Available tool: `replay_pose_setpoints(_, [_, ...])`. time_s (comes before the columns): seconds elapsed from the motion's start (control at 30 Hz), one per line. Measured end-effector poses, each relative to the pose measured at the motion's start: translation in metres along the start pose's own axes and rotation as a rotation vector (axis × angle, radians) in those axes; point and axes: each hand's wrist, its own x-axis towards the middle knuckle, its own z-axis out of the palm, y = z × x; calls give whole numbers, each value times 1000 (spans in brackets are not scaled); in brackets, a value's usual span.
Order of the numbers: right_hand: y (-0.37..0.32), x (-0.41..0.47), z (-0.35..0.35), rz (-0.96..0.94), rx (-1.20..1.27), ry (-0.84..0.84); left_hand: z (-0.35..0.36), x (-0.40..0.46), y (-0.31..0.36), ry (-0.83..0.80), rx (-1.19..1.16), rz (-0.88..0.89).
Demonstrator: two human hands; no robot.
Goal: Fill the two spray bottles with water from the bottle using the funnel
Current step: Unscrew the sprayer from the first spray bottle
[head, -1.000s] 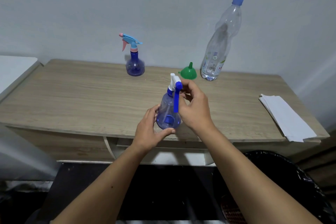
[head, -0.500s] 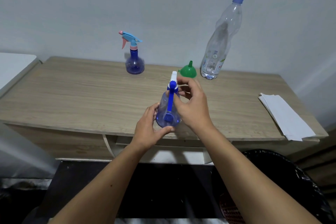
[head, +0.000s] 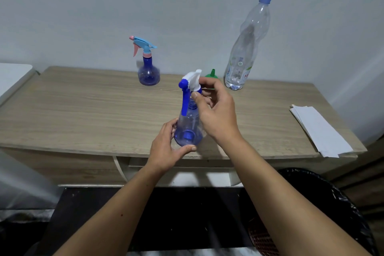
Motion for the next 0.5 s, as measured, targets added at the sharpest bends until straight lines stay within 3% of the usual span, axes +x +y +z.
replay_pose_setpoints(0.5, [-83,42,-42,-47,182,192,-1,0,0,0,28,-34])
